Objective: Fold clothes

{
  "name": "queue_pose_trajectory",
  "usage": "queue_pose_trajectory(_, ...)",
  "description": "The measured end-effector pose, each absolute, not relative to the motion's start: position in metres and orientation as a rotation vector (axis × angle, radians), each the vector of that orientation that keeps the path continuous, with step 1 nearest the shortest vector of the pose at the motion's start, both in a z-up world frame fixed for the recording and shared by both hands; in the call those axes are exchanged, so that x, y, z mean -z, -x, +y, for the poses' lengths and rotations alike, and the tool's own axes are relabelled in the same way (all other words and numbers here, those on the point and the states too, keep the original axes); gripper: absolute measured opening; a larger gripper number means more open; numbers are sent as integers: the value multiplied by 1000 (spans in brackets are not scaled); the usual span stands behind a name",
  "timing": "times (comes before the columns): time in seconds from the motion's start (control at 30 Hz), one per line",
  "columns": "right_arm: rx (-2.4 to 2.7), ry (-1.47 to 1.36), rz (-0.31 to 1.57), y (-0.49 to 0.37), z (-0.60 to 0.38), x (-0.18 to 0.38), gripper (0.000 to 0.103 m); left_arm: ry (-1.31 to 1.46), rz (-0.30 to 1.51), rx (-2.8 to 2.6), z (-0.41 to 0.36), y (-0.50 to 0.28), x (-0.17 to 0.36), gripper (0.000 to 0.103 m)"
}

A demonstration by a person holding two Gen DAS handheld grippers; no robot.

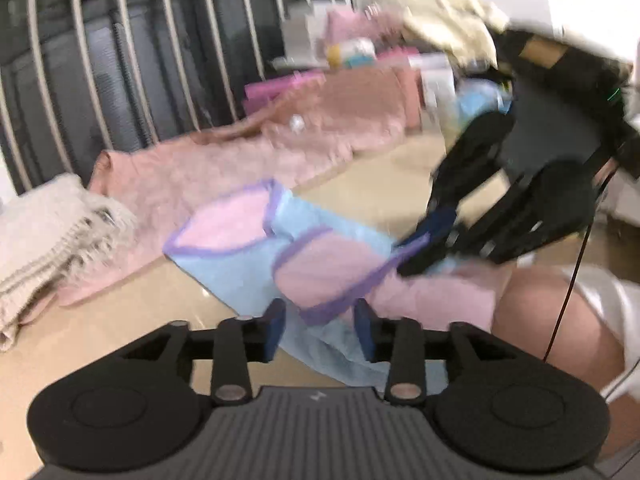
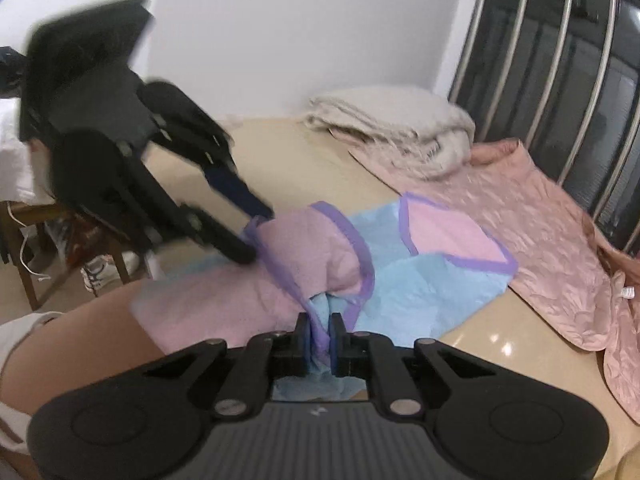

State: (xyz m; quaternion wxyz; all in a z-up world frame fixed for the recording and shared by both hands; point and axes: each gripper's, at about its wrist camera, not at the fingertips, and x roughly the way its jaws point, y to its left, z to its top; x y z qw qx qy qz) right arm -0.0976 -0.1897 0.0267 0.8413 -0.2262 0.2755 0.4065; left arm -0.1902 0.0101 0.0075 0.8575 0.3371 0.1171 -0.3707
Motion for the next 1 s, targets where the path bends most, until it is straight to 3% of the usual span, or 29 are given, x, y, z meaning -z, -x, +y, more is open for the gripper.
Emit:
queue_pose_trajectory(0.07, -855, 448, 615, 86, -191, -25, 9, -766, 201, 789, 6, 202, -2, 73)
queue_pose_trajectory(0.1, -855, 424, 628, 82, -193, -23, 11, -794, 178, 794, 4, 208, 1, 77)
queue_pose_trajectory(0.27, -867, 303, 664, 79, -208, -19, 14, -937, 76, 815, -6, 234, 17, 77)
queue_pose_trajectory(0.3, -869, 279, 671, 79, -210, -18, 14, -952, 89, 817, -10, 231, 23, 74)
queue_pose_trajectory(0.37, -870, 257, 678, 79, -213, -18, 15, -900, 171, 825, -11, 214, 21, 41)
queue_pose_trajectory(0.4, -865, 276, 670, 81, -213, -19, 16, -862, 213, 836, -9, 205, 17, 33)
queue_pose_trajectory(0.47, -868, 334, 607, 94, -212, -24, 30, -781, 282, 876, 1, 189, 7, 27)
queue_pose_trajectory(0.53, -894, 393, 498, 118, -215, -34, 52, -719, 340, 915, 10, 180, -1, 23)
queue_pose_trajectory(0.63, -952, 565, 347, 163, -212, -42, 68, -697, 364, 963, 21, 177, -12, 16)
queue_pose_trajectory(0.67, -961, 669, 327, 177, -205, -36, 68, -699, 367, 979, 23, 178, -15, 16)
queue_pose_trajectory(0.8, -953, 967, 297, 205, -181, -6, 62, -667, 405, 1010, 31, 178, -19, 16)
queue_pose_trajectory(0.87, -926, 991, 321, 204, -176, 2, 28, -651, 425, 1015, 32, 177, -21, 14)
queue_pose_trajectory(0.93, -918, 958, 350, 204, -175, 3, 7, -622, 449, 1029, 36, 178, -23, 13)
queue_pose_trajectory(1.0, -945, 852, 377, 208, -180, -7, 6, -582, 496, 1070, 43, 182, -27, 12)
